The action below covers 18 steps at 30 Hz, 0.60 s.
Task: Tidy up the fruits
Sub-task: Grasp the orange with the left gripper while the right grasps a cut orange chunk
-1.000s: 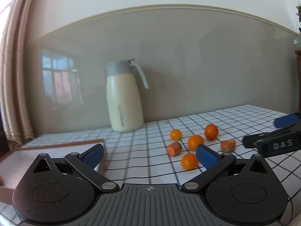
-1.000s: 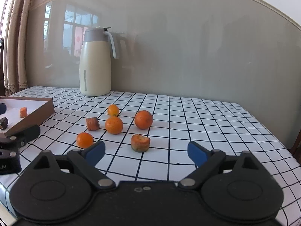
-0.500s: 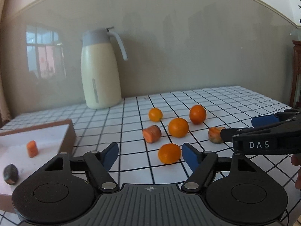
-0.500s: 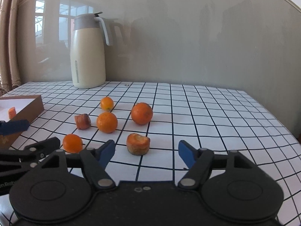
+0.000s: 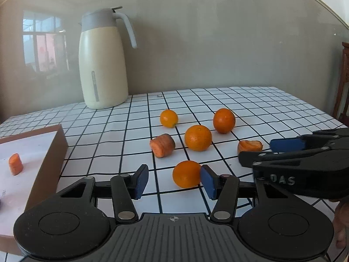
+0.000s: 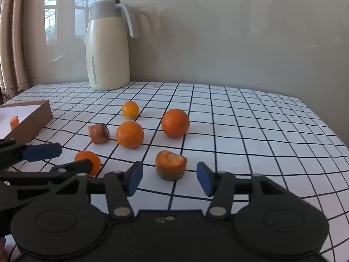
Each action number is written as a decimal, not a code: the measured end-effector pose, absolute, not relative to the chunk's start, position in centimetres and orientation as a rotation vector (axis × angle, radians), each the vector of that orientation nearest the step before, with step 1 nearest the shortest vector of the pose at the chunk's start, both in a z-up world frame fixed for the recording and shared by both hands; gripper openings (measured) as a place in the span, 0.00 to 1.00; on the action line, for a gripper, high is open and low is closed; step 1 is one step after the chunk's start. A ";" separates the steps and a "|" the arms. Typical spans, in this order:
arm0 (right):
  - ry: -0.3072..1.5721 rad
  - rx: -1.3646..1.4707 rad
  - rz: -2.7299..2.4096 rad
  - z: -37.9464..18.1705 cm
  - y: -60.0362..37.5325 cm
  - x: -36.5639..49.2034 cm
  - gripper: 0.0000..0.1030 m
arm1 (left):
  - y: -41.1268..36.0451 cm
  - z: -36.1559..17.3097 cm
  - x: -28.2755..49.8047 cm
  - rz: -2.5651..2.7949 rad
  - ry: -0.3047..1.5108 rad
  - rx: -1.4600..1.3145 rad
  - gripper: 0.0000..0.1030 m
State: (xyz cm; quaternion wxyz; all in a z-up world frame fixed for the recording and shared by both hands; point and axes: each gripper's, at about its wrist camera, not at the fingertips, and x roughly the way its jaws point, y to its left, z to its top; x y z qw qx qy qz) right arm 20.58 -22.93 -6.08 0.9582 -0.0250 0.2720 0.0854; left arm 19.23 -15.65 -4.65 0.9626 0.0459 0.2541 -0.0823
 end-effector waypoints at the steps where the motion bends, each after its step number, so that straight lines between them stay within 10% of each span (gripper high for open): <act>1: 0.556 -0.049 0.171 -6.1 -22.9 20.7 0.38 | -15.7 -4.6 19.4 -0.167 0.520 0.095 0.52; 18: 0.595 -0.046 0.184 -6.5 -23.3 21.7 0.23 | -16.8 -5.0 21.2 -0.224 0.591 0.085 0.31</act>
